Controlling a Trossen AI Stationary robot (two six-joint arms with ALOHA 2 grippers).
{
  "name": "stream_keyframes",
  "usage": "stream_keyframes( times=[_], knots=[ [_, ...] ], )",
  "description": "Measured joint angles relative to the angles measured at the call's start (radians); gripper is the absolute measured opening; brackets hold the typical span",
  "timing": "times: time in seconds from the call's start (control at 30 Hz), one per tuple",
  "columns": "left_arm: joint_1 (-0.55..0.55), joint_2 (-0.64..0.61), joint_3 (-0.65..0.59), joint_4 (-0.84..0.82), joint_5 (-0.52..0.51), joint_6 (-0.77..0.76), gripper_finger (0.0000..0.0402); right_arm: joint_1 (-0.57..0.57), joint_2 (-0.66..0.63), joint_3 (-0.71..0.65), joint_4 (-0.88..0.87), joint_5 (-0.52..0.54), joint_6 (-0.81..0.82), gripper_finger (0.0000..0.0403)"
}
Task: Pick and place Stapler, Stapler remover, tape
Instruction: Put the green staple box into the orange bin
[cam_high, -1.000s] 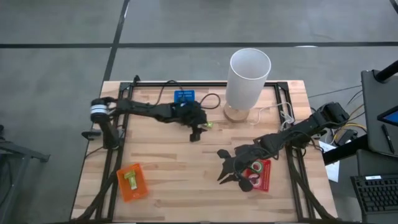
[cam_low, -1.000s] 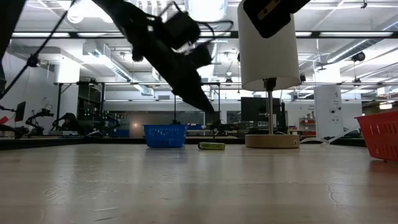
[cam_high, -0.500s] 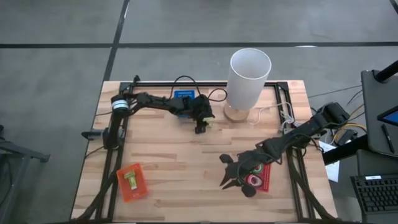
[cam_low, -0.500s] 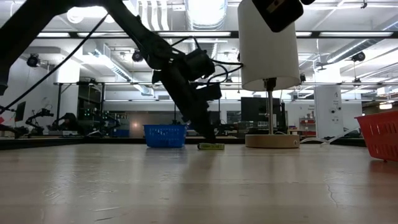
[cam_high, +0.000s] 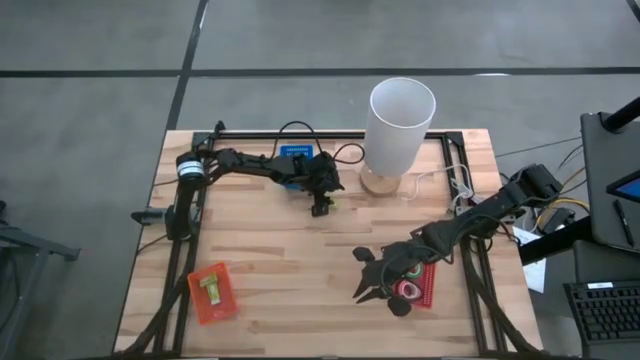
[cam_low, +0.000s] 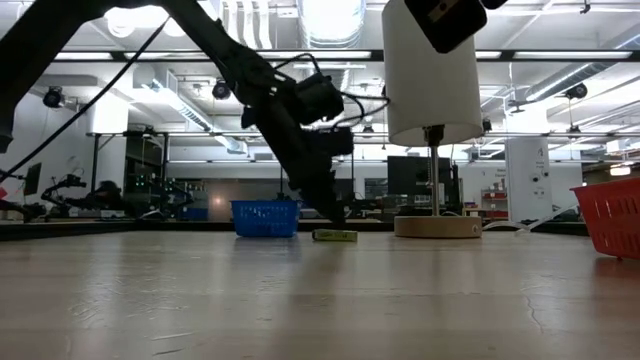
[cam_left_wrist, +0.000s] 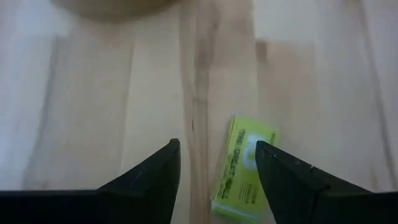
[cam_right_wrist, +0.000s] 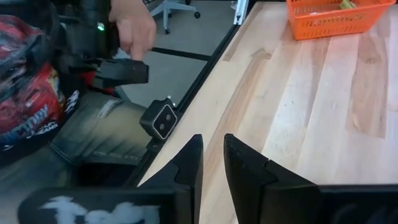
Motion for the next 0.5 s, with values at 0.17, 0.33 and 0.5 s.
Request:
stream_keyframes(
  times=[0.17, 0.33, 0.5],
  knots=[
    [-0.003, -0.038, 0.001, -0.031, 0.027, -0.002, 0.0209, 0.000, 0.000, 0.000, -0.002, 0.015, 0.000, 0.0064],
    [-0.019, -0.037, -0.042, -0.029, 0.025, 0.049, 0.0209, 0.000, 0.000, -0.001, -0.002, 0.015, 0.000, 0.0058],
    [-0.026, -0.036, -0.083, 0.011, -0.036, 0.075, 0.0209, 0.000, 0.000, -0.001, 0.000, 0.015, 0.000, 0.0054]
  ],
)
